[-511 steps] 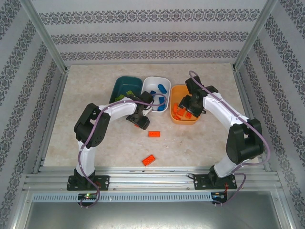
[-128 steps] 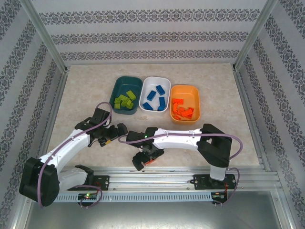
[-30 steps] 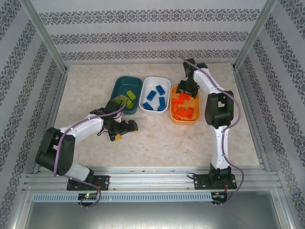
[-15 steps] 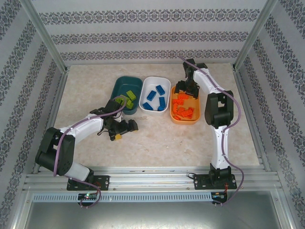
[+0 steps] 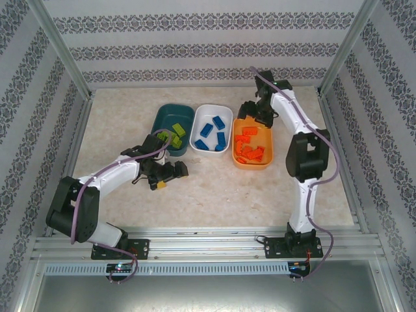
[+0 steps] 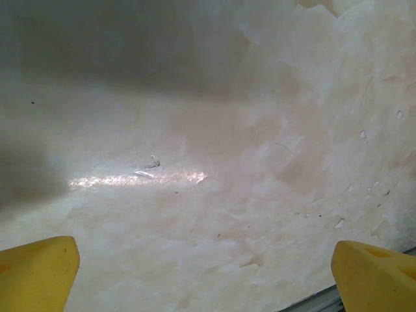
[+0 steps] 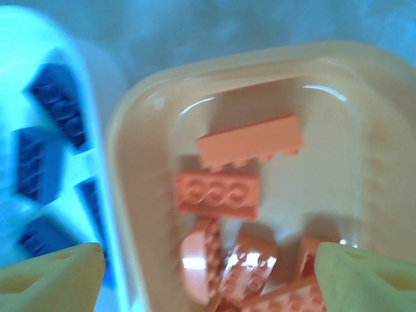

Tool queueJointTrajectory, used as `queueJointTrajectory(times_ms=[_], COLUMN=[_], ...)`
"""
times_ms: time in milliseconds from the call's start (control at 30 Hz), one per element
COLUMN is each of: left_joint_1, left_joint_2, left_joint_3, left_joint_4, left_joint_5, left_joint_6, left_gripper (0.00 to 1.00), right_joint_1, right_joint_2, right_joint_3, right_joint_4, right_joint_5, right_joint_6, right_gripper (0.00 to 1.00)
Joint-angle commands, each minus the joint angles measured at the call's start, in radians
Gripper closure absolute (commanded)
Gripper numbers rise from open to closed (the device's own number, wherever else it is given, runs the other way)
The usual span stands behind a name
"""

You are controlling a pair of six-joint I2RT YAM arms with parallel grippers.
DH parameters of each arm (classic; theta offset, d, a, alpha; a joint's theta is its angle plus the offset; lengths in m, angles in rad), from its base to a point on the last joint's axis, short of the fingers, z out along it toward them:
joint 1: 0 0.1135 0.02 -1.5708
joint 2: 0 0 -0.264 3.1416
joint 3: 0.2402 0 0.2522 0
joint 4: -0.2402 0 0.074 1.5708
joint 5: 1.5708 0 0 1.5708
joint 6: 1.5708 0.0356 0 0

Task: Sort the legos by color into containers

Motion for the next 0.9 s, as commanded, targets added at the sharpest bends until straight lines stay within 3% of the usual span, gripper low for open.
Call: queueJointTrajectory(times_ms=[0,167,233,267,333,567,867], left_joint_1=[-0.010,-0.008,-0.007,-0.007,-0.006,-0.005,-0.005], left_joint_2=[-0.041,-0.067,-0.090,-0.108,-0.156,-0.372,-0.613], left_joint_3=[0.024,0.030,0.036,0.043,0.058,0.089,-0.133], left_joint_4=[0.031,0.052,0.066,0.069,0.062,0.075,0.390], left_joint_5=[0.003,0.015,0.019,0.015,-0.028,-0.346,-0.705], left_joint_6=[0.000,0.020,0.026,0.035,0.058,0.142,0.237], left_gripper=[0.00,0.00,0.00,0.00,0.00,0.00,0.00], right_joint_1=[0.026,0.077,0.101,0.112,0.129,0.130,0.134], right_joint_2=[-0.132,-0.300,-0.375,-0.419,-0.508,-0.813,-1.176], right_joint_3=[-0.124,-0.333,-0.409,-0.446,-0.511,-0.775,-1.194], right_joint_4=[0.072,0.178,0.197,0.207,0.223,0.449,0.921], right_joint_5=[-0.221,-0.366,-0.370,-0.353,-0.294,-0.116,0.161], right_joint_6=[0.019,0.032,0.012,-0.002,-0.030,-0.185,-0.482], right_gripper=[0.16,0.15,0.11,0.03,0.02,0.02,0.02])
